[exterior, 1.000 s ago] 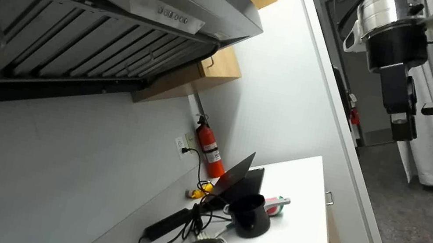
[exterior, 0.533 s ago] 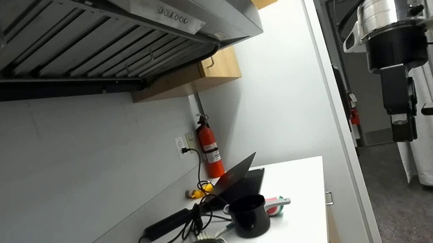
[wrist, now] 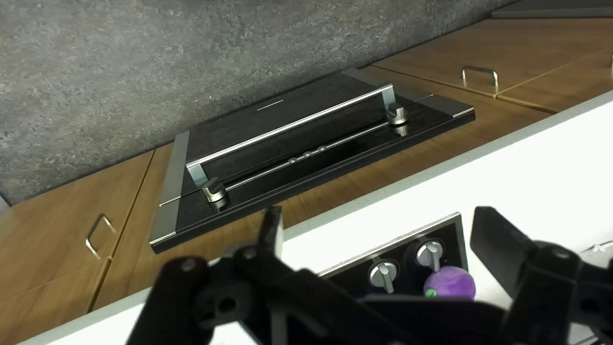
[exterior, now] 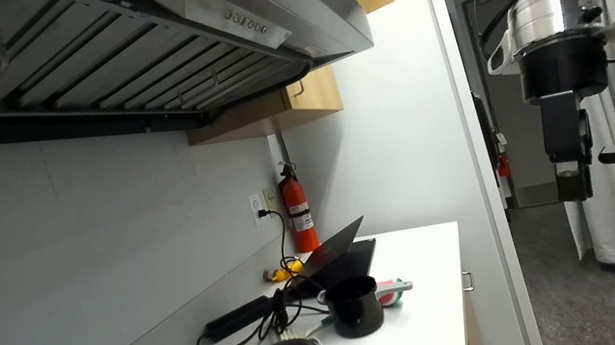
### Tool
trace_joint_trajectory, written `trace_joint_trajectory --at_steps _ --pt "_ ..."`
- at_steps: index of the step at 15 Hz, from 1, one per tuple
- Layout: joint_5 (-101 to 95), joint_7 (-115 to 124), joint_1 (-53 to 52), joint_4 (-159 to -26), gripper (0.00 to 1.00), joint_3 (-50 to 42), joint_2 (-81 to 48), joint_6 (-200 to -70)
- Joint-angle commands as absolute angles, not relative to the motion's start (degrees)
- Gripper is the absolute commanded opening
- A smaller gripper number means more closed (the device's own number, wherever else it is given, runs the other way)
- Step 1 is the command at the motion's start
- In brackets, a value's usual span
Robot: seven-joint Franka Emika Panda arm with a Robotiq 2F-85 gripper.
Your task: Remove the lid from the blue pot and place it on top of the orange cup
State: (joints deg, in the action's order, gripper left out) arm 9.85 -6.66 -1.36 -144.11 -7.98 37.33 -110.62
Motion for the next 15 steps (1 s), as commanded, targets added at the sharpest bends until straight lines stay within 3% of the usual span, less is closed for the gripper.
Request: trace_joint_trajectory --at_steps 1,15 --pt "10.3 -7.1 -0.4 -144.0 1.00 -7.2 37.2 -110.4" --pt "9.9 -7.7 -0.4 -144.4 1.00 -7.2 36.6 -110.5"
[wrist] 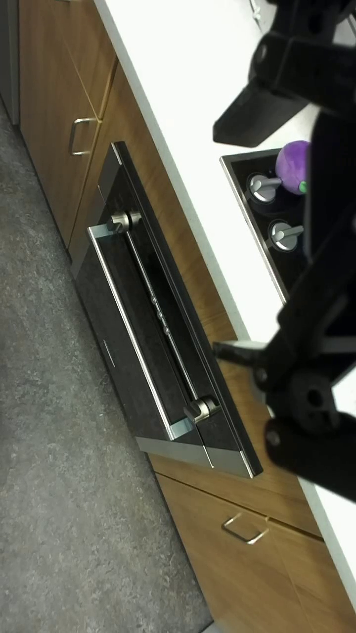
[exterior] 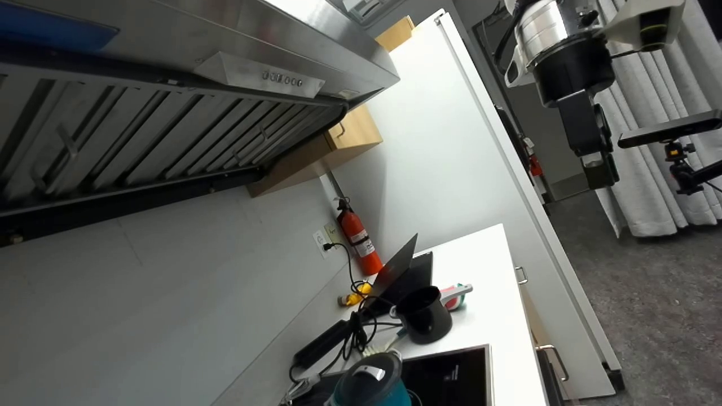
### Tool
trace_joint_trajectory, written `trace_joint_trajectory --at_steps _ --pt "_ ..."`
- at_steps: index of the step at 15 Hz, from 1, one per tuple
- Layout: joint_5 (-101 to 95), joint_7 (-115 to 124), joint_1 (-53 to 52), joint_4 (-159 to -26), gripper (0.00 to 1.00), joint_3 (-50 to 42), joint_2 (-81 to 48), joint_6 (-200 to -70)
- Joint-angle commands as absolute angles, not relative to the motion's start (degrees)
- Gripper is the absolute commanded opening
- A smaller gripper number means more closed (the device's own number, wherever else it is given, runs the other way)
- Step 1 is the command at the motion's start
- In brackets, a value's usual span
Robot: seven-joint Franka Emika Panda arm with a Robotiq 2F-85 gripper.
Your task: Remove the lid from the blue pot and place it on top of the orange cup
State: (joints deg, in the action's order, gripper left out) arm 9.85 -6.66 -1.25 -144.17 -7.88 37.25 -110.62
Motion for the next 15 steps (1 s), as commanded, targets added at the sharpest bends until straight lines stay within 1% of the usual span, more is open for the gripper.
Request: trace_joint_trajectory --at_steps 1,9,15 --pt "9.7 -7.8 -0.5 -144.7 1.00 -7.1 36.3 -110.5" --pt "8.4 -12.7 -2.3 -150.3 1.00 -4.7 33.3 -113.0" --pt "7.5 -17.9 -6.4 -154.8 1.00 -0.4 33.3 -124.2"
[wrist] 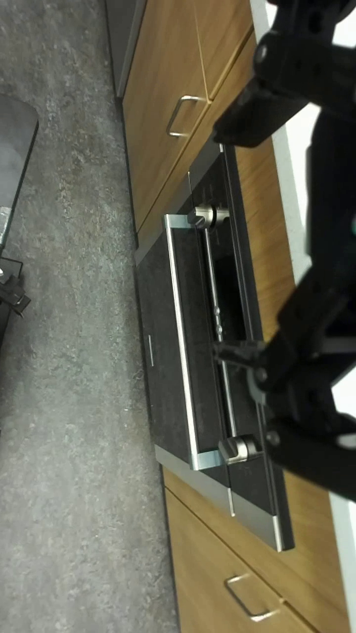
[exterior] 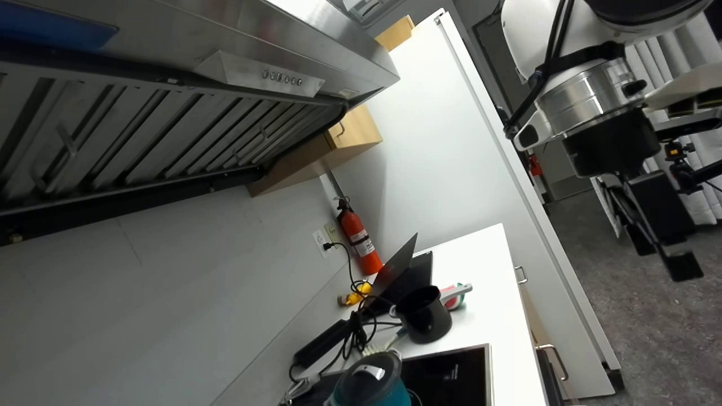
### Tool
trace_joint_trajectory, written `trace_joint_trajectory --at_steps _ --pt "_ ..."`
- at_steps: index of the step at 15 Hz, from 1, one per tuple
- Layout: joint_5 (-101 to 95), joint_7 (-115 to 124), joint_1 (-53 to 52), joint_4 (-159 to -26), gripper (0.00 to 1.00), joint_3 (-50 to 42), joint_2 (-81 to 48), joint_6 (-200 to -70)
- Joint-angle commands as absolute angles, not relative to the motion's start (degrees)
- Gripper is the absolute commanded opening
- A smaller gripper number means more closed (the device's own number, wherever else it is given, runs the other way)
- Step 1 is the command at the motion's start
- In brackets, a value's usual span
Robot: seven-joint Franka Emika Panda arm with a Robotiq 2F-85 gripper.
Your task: Remove the lid from the blue pot and place it on top of the orange cup
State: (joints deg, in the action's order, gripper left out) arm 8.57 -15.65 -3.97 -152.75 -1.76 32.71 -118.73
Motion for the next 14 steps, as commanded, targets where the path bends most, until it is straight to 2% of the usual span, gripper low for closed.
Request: trace_joint_trajectory --at_steps 1,7,14 --pt "7.3 -18.3 -7.3 -155.3 1.00 0.3 33.0 -126.7" --pt "8.0 -19.0 -11.3 -154.8 1.00 1.1 30.1 -136.8" --pt "8.0 -17.8 -11.6 -154.8 1.00 0.8 30.1 -136.2"
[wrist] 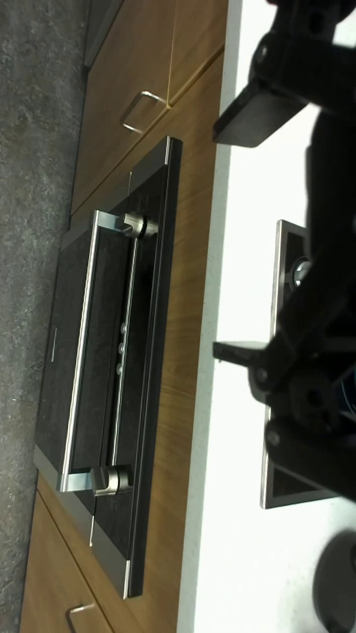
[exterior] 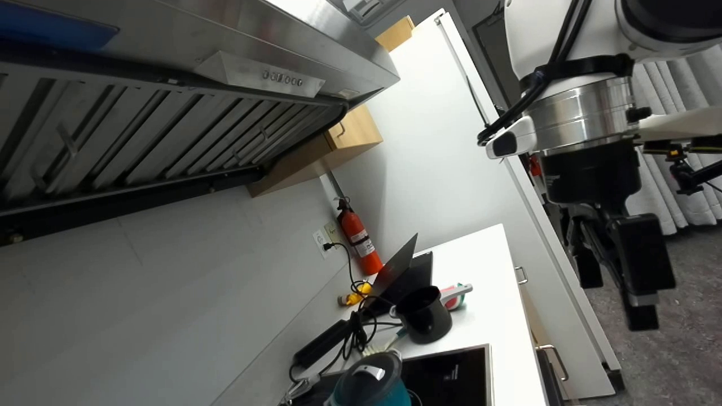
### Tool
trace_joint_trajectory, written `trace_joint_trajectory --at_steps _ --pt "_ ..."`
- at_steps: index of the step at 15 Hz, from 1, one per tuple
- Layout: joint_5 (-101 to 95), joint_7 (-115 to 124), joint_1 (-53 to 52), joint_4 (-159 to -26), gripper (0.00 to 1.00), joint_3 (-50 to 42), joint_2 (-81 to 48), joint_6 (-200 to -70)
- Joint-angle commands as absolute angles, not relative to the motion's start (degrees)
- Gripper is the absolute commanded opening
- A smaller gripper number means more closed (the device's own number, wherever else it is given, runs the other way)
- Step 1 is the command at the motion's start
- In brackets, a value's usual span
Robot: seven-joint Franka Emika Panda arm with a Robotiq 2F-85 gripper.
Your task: Remove the lid from the blue pot and place it on top of the orange cup
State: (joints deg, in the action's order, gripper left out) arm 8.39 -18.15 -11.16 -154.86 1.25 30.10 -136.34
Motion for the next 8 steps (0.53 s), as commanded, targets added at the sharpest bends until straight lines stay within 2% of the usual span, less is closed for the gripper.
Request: trace_joint_trajectory --at_steps 1,8 --pt "8.0 -17.8 -11.6 -154.8 1.00 0.8 30.1 -136.2" --pt "9.1 -18.6 -12.2 -153.6 1.00 0.2 25.9 -145.0"
